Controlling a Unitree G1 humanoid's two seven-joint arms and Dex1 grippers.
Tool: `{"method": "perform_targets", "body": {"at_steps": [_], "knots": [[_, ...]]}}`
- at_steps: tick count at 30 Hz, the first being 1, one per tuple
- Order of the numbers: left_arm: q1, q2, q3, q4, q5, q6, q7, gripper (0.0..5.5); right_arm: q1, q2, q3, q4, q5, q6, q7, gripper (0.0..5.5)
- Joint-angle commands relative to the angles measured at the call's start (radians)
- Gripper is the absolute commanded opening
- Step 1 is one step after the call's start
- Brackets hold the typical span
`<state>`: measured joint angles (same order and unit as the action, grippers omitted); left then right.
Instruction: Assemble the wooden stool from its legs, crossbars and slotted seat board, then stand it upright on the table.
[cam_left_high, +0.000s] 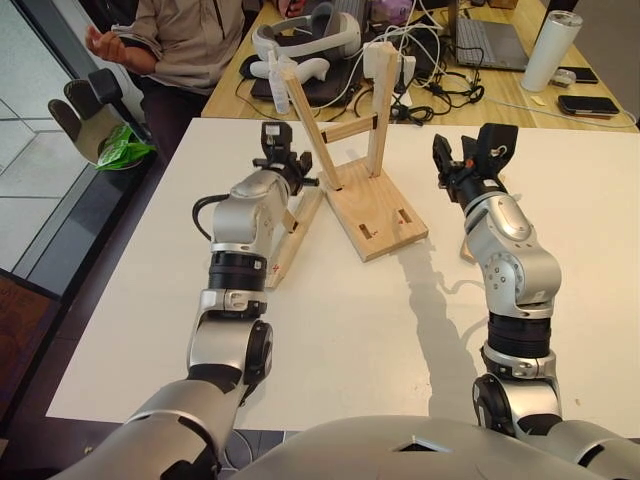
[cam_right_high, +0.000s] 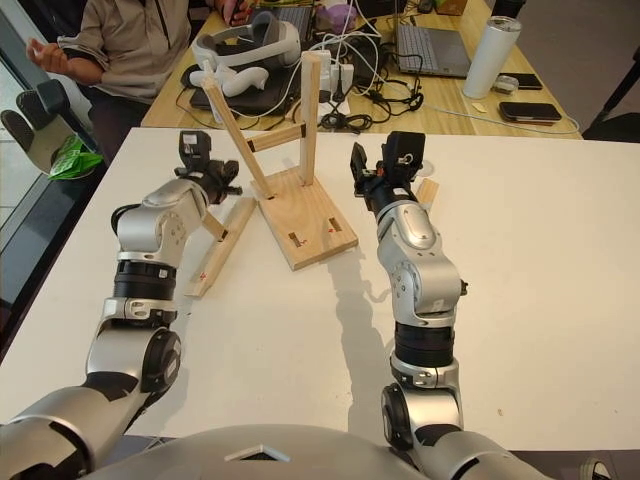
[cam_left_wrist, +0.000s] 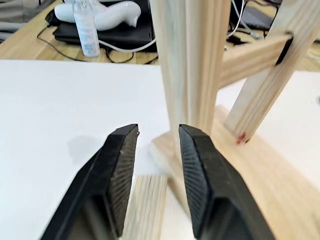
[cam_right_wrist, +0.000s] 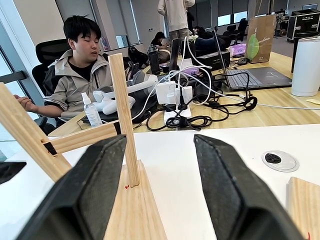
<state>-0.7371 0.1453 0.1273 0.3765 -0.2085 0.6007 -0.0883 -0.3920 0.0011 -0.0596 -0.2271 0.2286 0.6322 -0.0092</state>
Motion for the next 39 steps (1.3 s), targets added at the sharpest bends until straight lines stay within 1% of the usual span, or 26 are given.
{"method": "perform_targets", "body": {"at_steps": [1, 4, 7, 12, 15, 18, 20, 24, 27, 29, 30, 32, 33, 34, 36, 39], "knots": [[-0.110, -0.026, 0.047, -0.074, -0.048, -0.033, 0.012, 1.46, -0.008, 0.003, 0.002, -0.002, 0.004, 0.011, 0.002, 2.50], [-0.137, -0.026, 0.074, -0.209, -0.094, 0.011, 0.025, 1.46, -0.007, 0.005, 0.001, -0.003, 0.003, 0.009, -0.001, 2.50], [-0.088, 0.006, 0.085, -0.351, -0.109, 0.082, 0.042, 1.46, -0.004, 0.007, -0.001, -0.006, 0.003, 0.008, -0.004, 2.50], [0.071, 0.079, 0.087, -0.550, -0.098, 0.215, 0.044, 1.46, 0.006, 0.007, -0.004, -0.015, 0.003, 0.009, -0.007, 2.50], [0.183, 0.101, 0.082, -0.598, -0.073, 0.244, 0.054, 1.46, 0.005, 0.004, -0.004, -0.015, 0.004, 0.011, -0.004, 2.50], [0.243, 0.091, 0.066, -0.582, -0.047, 0.221, 0.065, 1.46, -0.002, 0.002, -0.001, -0.009, 0.004, 0.013, 0.002, 2.50], [0.240, 0.086, 0.072, -0.566, -0.040, 0.196, 0.069, 1.46, -0.011, -0.002, 0.001, -0.004, 0.005, 0.016, 0.007, 2.50], [0.136, 0.068, 0.144, -0.629, -0.086, 0.136, 0.096, 1.46, -0.013, -0.012, -0.005, -0.007, 0.006, 0.023, 0.012, 2.50], [0.070, 0.069, 0.161, -0.659, -0.108, 0.121, 0.103, 1.46, -0.013, -0.008, -0.003, -0.009, 0.005, 0.024, 0.009, 2.50], [0.067, 0.071, 0.162, -0.652, -0.114, 0.110, 0.098, 1.46, -0.015, -0.004, 0.000, -0.007, 0.005, 0.024, 0.009, 2.50], [0.088, 0.067, 0.153, -0.632, -0.111, 0.107, 0.093, 1.46, -0.016, -0.004, 0.001, -0.006, 0.006, 0.023, 0.009, 2.50], [0.169, 0.086, 0.075, -0.539, -0.050, 0.152, 0.087, 1.46, -0.018, -0.002, 0.003, -0.003, 0.005, 0.022, 0.011, 2.50], [0.220, 0.095, 0.029, -0.449, -0.015, 0.198, 0.089, 1.46, -0.019, -0.002, 0.004, -0.002, 0.005, 0.022, 0.012, 2.50], [0.264, 0.088, 0.016, -0.374, 0.003, 0.211, 0.094, 1.46, -0.022, 0.000, 0.008, 0.001, 0.005, 0.022, 0.014, 2.50], [0.300, 0.061, 0.025, -0.301, 0.004, 0.204, 0.098, 1.46, -0.025, -0.002, 0.010, 0.004, 0.006, 0.023, 0.019, 2.50], [0.261, 0.016, 0.059, -0.289, -0.033, 0.134, 0.094, 1.46, -0.023, -0.007, 0.006, 0.002, 0.004, 0.025, 0.021, 2.50]]}}
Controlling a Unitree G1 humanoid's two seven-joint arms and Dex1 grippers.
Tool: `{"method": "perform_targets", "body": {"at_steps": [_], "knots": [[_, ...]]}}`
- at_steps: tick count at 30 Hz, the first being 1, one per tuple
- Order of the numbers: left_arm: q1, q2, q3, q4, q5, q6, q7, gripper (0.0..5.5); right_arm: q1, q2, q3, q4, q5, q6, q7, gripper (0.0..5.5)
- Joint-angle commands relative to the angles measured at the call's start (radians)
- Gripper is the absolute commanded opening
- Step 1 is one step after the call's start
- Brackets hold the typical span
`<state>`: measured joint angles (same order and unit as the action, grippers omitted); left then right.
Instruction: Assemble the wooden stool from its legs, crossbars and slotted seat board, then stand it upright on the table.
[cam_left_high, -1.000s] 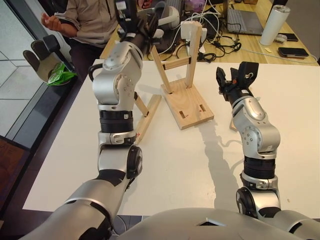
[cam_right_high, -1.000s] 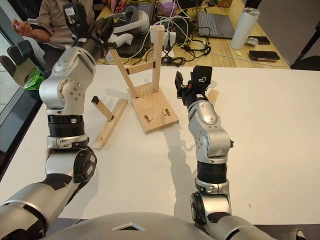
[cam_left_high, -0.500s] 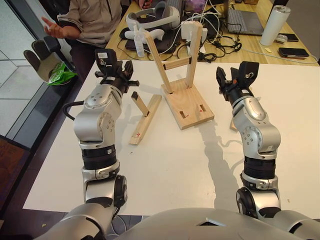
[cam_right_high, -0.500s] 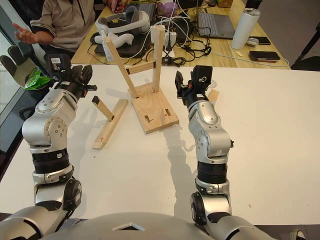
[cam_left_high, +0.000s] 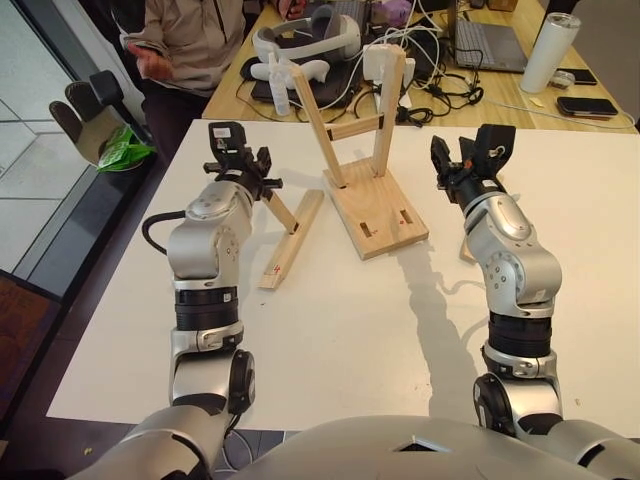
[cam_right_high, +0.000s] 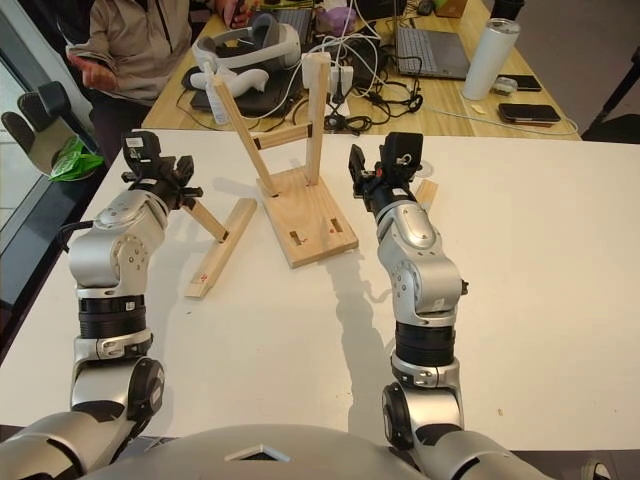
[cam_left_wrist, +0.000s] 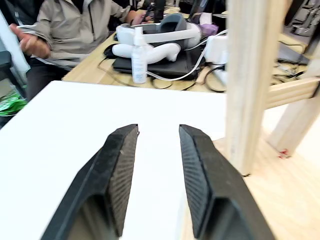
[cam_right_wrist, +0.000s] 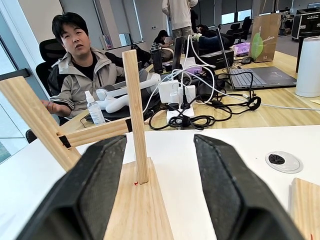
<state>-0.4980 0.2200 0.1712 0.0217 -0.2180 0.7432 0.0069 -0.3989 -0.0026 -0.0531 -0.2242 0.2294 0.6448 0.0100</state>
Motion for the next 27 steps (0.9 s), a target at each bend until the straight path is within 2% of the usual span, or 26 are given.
{"method": "perform_targets", "body": {"at_steps": [1, 4, 12, 16, 19, 22, 25, 27], "knots": [[-0.001, -0.071, 0.032, 0.055, -0.039, -0.026, 0.004, 1.46, -0.015, -0.002, 0.000, -0.001, 0.002, 0.012, 0.002, 2.50], [-0.063, -0.084, 0.067, 0.029, -0.067, -0.058, 0.014, 1.46, -0.013, 0.001, 0.002, -0.002, 0.001, 0.009, 0.000, 2.50], [-0.138, -0.055, 0.072, -0.053, -0.080, -0.051, 0.002, 1.46, -0.012, 0.008, 0.001, 0.002, -0.001, 0.001, -0.005, 2.50], [-0.156, -0.018, 0.082, -0.181, -0.151, 0.023, -0.055, 1.46, -0.007, 0.009, -0.003, -0.004, -0.002, 0.000, -0.009, 2.50], [-0.157, -0.034, 0.088, -0.320, -0.334, 0.173, -0.137, 1.46, 0.001, 0.013, -0.004, -0.011, -0.002, 0.000, -0.012, 2.50], [-0.095, -0.002, 0.016, -0.398, -0.414, 0.286, -0.201, 1.46, 0.000, 0.016, -0.002, -0.010, -0.002, 0.000, -0.012, 2.50], [-0.018, 0.060, -0.086, -0.396, -0.383, 0.344, -0.233, 1.46, -0.003, 0.014, -0.003, -0.008, -0.003, 0.002, -0.008, 2.50], [0.007, 0.088, -0.110, -0.353, -0.340, 0.351, -0.218, 1.46, -0.004, 0.013, -0.003, -0.007, -0.003, 0.002, -0.006, 2.50]]}}
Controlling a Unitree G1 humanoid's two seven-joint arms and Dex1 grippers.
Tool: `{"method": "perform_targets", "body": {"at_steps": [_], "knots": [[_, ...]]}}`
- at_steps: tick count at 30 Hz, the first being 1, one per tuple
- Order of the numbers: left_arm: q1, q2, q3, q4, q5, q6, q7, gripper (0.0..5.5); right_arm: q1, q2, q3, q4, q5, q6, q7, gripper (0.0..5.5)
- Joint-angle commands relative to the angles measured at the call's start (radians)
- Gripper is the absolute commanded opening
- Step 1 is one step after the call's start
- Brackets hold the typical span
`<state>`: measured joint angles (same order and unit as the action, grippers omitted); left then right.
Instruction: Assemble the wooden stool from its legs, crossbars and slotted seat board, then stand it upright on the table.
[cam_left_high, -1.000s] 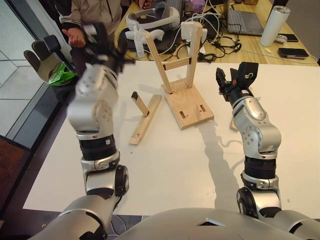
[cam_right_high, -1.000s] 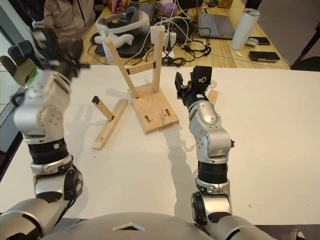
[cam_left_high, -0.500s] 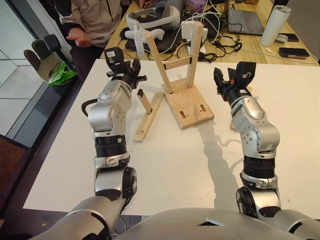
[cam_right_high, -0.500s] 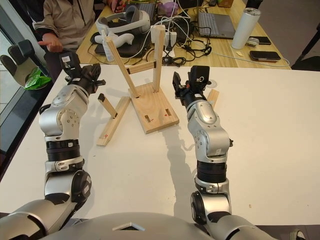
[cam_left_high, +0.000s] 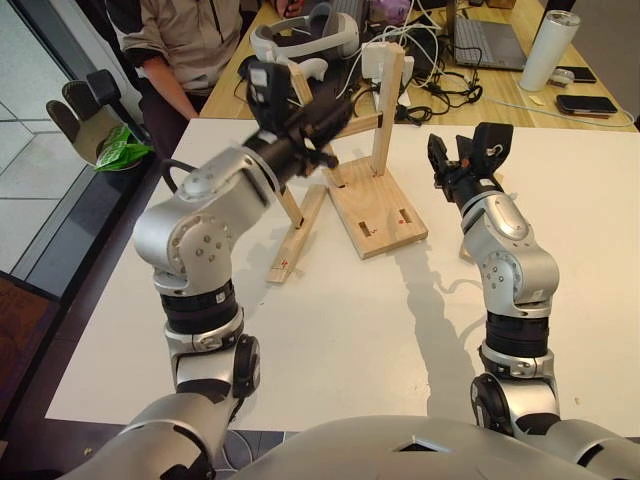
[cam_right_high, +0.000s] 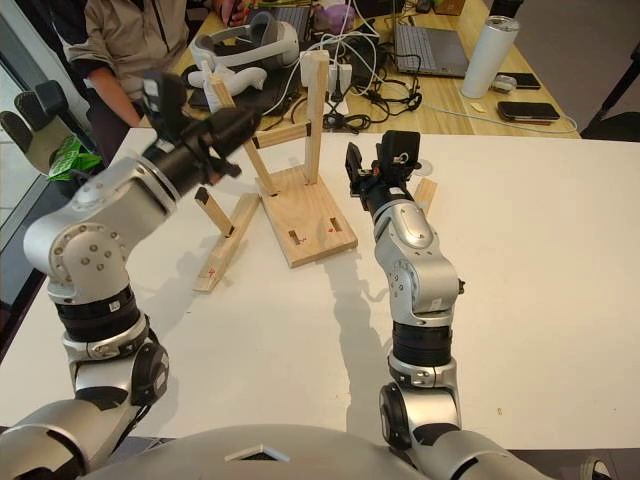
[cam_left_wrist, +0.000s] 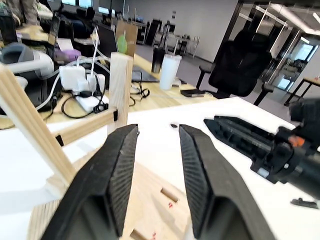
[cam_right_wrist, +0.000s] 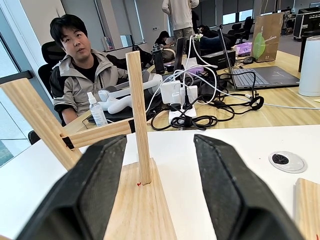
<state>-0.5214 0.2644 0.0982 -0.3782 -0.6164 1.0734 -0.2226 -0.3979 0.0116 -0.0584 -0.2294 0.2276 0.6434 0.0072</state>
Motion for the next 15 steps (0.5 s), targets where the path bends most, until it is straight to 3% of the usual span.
{"method": "perform_targets", "body": {"at_steps": [1, 15], "knots": [[0.038, 0.055, -0.042, 0.075, 0.083, 0.017, 0.022, 1.46, -0.004, -0.001, 0.002, -0.002, -0.001, 0.004, -0.003, 2.50], [0.022, 0.098, -0.014, 0.349, 0.316, -0.044, 0.118, 1.46, 0.000, 0.004, 0.003, -0.002, -0.002, 0.002, -0.004, 2.50]]}}
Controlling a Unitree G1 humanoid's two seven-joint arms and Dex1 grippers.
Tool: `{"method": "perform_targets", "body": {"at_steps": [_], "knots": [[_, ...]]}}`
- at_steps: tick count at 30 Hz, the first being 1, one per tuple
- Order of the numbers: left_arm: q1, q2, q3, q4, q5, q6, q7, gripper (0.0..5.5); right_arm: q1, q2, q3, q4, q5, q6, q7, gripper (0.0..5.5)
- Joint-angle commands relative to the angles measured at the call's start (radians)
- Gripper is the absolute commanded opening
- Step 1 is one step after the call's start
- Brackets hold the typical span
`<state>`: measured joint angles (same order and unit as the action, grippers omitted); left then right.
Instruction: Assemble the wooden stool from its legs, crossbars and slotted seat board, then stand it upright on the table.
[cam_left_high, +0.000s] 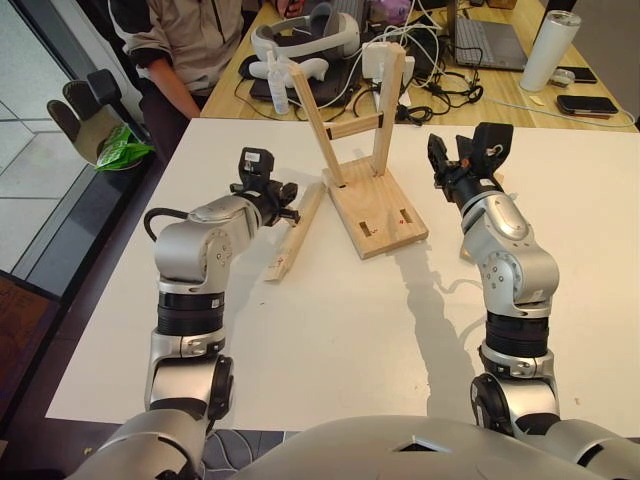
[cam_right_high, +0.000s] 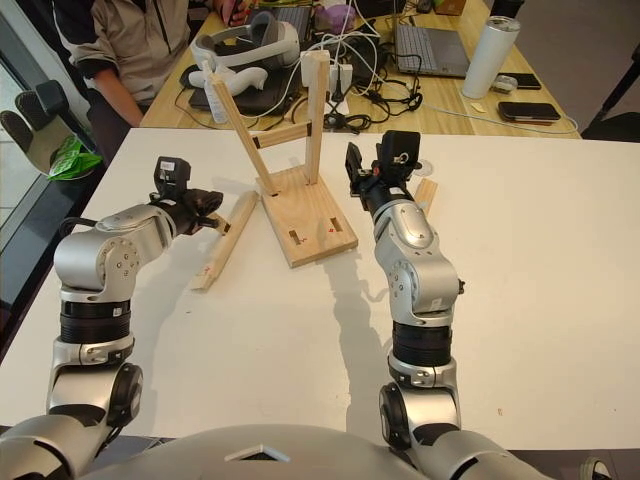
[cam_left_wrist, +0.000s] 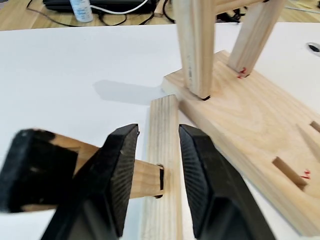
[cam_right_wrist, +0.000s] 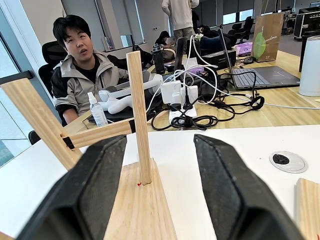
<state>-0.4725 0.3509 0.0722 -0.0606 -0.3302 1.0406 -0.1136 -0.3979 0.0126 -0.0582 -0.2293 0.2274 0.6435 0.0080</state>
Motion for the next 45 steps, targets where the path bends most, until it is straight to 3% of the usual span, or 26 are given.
{"method": "perform_targets", "body": {"at_steps": [1, 18, 38, 45], "knots": [[-0.028, 0.013, 0.016, 0.039, 0.038, -0.014, 0.010, 1.46, 0.000, 0.003, 0.004, -0.002, -0.002, 0.003, -0.005, 2.50], [-0.021, 0.021, 0.035, 0.016, 0.076, 0.019, -0.024, 1.46, 0.014, 0.006, 0.010, -0.014, -0.001, 0.014, -0.005, 2.50], [0.106, 0.173, -0.047, -0.117, 0.096, 0.066, -0.173, 1.46, 0.044, 0.012, 0.028, -0.043, 0.000, 0.033, -0.005, 2.50], [0.146, 0.201, -0.069, -0.147, 0.100, 0.071, -0.210, 2.34, 0.040, 0.008, 0.031, -0.039, 0.001, 0.036, -0.001, 2.50]]}}
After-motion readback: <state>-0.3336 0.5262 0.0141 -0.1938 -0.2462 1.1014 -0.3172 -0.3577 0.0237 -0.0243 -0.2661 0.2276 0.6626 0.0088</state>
